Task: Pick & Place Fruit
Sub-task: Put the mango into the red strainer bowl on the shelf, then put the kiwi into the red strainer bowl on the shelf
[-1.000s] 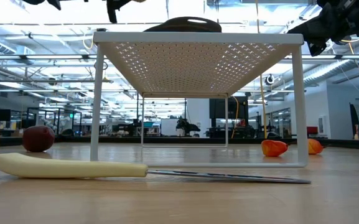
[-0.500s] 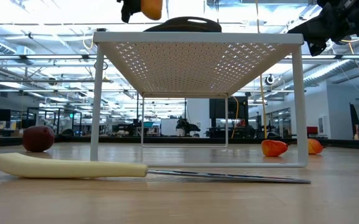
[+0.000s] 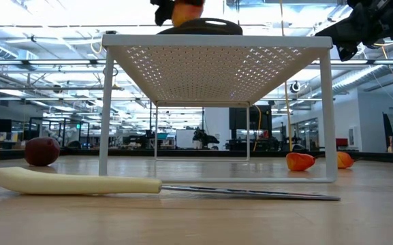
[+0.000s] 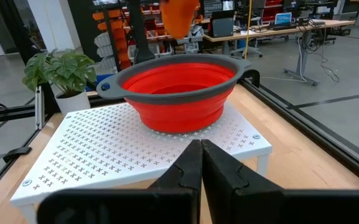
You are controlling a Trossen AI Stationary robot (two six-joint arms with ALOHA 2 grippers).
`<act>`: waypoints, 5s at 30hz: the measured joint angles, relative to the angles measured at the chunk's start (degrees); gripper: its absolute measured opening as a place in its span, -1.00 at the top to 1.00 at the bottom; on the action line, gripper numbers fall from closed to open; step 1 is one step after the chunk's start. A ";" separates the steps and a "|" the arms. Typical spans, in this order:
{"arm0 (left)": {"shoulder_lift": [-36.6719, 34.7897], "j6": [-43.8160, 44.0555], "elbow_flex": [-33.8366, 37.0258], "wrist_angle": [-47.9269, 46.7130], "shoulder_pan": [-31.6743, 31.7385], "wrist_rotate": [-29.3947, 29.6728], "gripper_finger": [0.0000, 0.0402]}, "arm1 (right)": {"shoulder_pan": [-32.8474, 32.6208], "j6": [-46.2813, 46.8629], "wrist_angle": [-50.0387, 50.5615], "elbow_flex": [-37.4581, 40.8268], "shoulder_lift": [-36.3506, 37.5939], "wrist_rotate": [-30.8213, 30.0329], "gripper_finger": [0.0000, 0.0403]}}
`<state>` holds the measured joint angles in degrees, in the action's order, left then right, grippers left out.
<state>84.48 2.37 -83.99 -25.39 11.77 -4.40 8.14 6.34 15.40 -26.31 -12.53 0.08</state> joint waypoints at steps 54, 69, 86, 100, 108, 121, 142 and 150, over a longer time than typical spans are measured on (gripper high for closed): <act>6.30 -2.56 3.81 -5.83 -2.22 -1.57 -0.17 | 0.00 0.00 -0.12 0.00 0.00 0.00 0.98; 6.30 -0.24 3.81 -6.30 -2.21 -1.64 -0.17 | 0.00 0.01 -0.13 0.00 -0.01 -0.02 0.98; 6.30 0.94 3.81 -6.60 -2.21 -1.67 -0.35 | 0.00 0.01 -0.11 0.00 -0.01 -0.01 0.98; 5.43 -2.27 -0.61 -7.12 -1.38 2.07 -0.34 | 0.00 0.01 -0.13 0.00 0.00 -0.02 0.98; 5.47 3.09 -9.89 -22.24 -3.22 1.94 -0.22 | 0.00 0.01 -0.15 0.00 -0.02 0.00 0.98; 5.24 18.27 -18.17 -60.22 -7.13 1.96 -0.05 | 0.00 0.01 -0.13 0.00 0.00 0.00 0.98; 3.48 38.57 -5.19 -64.55 -14.21 -1.63 0.03 | 0.00 0.01 -0.11 0.00 -0.02 0.00 0.98; 3.46 46.84 4.38 -62.34 -17.25 -3.58 0.02 | 0.00 0.01 -0.13 0.00 -0.01 0.02 0.98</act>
<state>87.94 49.21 -79.61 -87.72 -5.48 -7.98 8.14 6.35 15.27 -26.30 -12.54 0.09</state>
